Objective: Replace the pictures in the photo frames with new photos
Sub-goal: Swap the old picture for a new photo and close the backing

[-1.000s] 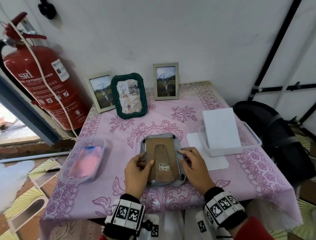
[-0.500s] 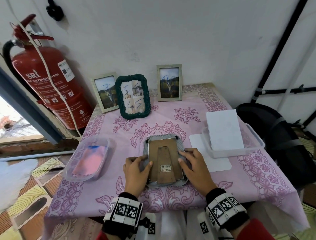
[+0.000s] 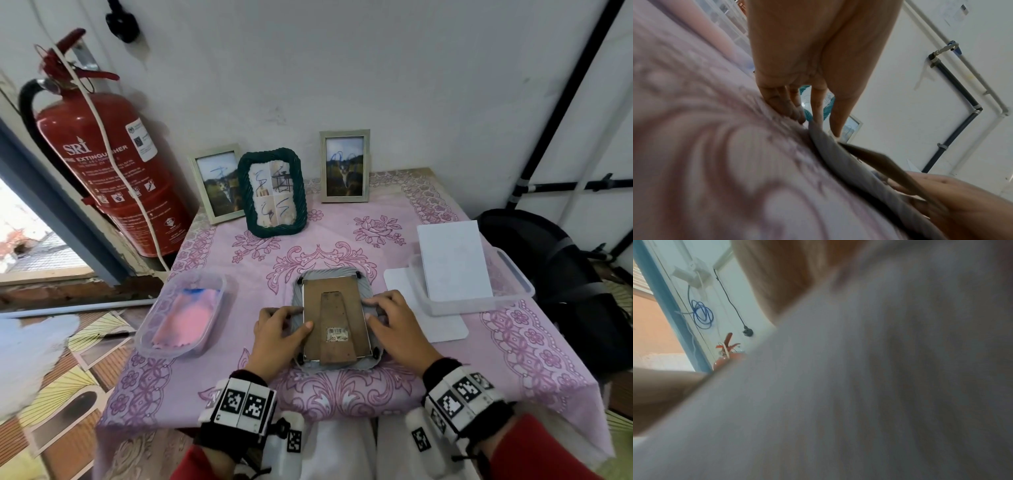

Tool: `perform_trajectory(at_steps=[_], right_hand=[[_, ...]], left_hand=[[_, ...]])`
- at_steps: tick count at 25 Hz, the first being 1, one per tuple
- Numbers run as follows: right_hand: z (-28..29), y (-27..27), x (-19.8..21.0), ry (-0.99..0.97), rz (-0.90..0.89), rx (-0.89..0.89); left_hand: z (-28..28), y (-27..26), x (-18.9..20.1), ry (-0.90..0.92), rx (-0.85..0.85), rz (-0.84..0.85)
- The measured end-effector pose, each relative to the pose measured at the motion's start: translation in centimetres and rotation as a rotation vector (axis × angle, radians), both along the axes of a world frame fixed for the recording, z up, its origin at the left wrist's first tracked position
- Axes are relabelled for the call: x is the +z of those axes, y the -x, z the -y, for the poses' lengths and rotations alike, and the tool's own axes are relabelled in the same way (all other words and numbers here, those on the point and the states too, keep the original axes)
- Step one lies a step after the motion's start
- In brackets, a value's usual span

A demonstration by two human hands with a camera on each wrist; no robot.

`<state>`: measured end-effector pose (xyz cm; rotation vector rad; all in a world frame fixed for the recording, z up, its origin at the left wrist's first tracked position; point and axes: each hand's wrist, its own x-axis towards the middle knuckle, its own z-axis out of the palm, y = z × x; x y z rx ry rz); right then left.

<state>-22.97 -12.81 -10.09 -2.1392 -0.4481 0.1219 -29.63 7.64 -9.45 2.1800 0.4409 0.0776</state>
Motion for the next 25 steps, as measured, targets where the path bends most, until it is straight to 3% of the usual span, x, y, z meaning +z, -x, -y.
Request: perform_trajectory(at_steps=[3,9,16,25], right_hand=[[-0.2,-1.2,1.5,0.108,-0.079,0.055],[-1.5,-3.1,2.8,0.285,-0.180,0.081],[-1.4,-3.3,2.8,0.311,-0.198,0.092],[-1.4,-4.0,2.6,0.350,-0.224,0.092]], left_hand=[[-0.9,-0.9,0.8,0.036,-0.081,-0.053],[-2.5,-4.3,1.8,-0.074,-0.173,-0.116],[-3.3,-4.8,0.7,-0.119,-0.217,-0.078],[-3.4,-4.8,0.4,0.032,-0.215,-0.048]])
